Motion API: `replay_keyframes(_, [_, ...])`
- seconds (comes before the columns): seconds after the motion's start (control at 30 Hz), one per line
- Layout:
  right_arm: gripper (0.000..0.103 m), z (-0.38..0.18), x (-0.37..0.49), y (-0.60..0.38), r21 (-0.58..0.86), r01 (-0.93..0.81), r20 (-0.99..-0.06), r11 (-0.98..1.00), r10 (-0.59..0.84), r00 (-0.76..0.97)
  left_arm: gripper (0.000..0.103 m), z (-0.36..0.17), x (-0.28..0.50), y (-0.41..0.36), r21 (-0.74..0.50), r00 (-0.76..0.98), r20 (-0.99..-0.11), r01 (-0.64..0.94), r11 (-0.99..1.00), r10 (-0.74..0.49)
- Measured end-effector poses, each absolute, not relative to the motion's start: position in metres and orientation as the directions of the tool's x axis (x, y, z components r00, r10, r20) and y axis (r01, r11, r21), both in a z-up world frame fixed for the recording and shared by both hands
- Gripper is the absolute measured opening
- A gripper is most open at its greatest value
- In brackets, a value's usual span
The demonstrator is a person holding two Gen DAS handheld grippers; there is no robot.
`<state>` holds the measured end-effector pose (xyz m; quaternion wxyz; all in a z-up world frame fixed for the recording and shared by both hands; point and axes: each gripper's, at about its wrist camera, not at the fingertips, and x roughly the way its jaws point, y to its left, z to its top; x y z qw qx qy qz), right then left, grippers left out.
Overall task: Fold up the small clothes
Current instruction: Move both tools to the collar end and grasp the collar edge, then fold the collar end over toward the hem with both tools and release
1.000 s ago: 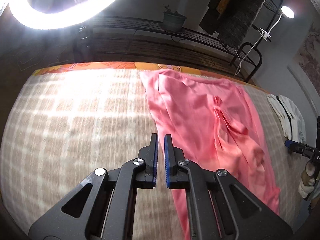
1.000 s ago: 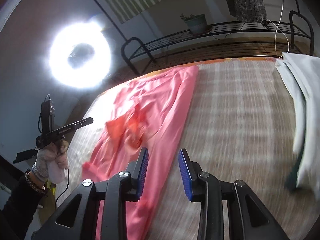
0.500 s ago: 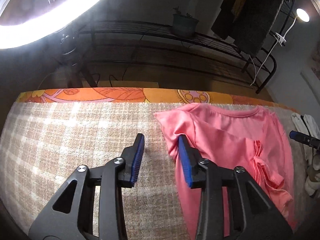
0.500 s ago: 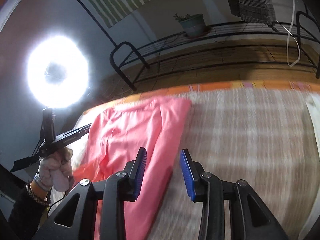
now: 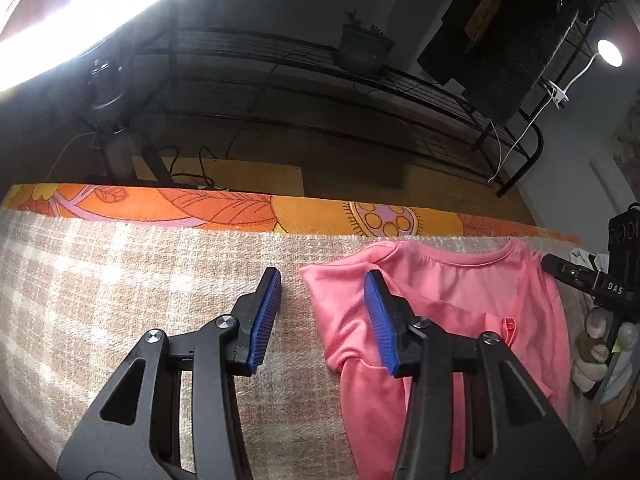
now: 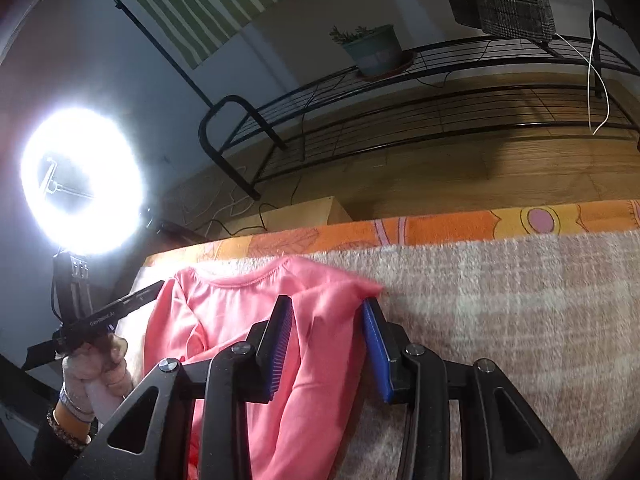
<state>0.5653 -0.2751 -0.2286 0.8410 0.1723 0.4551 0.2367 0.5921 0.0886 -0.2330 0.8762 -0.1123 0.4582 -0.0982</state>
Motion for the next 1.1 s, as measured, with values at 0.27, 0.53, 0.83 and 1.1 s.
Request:
replay_keyframes(0.27, [0.0,-0.23,0.569,-0.262,0.461,-0.275,-0.709,0.844,0.536,0.458,0.001,-0.225,0.585,0.057,-0.188,0.595,-0.772,0.124,0.974,-0.225])
replay_keyframes(0.53, [0.0,-0.188,0.542,-0.255,0.413,-0.355,-0.66,0.839,0.544,0.518,0.0,-0.186,0.549,0.068,-0.236,0.657,-0.708,0.127,0.963,-0.26])
replay_keyframes(0.83, [0.0,-0.133,0.479,-0.263,0.405,-0.402,-0.616,0.821,0.57,0.543,0.0,-0.141,0.476,0.069,-0.221,0.696,-0.668,0.152,0.963,-0.263])
replay_keyframes(1.1, [0.0,-0.105,0.4,-0.264,0.365,-0.436,-0.63,0.823,0.563,0.535,0.0,-0.121,0.387,0.06,-0.186,0.691,-0.673,0.188,0.964,-0.265])
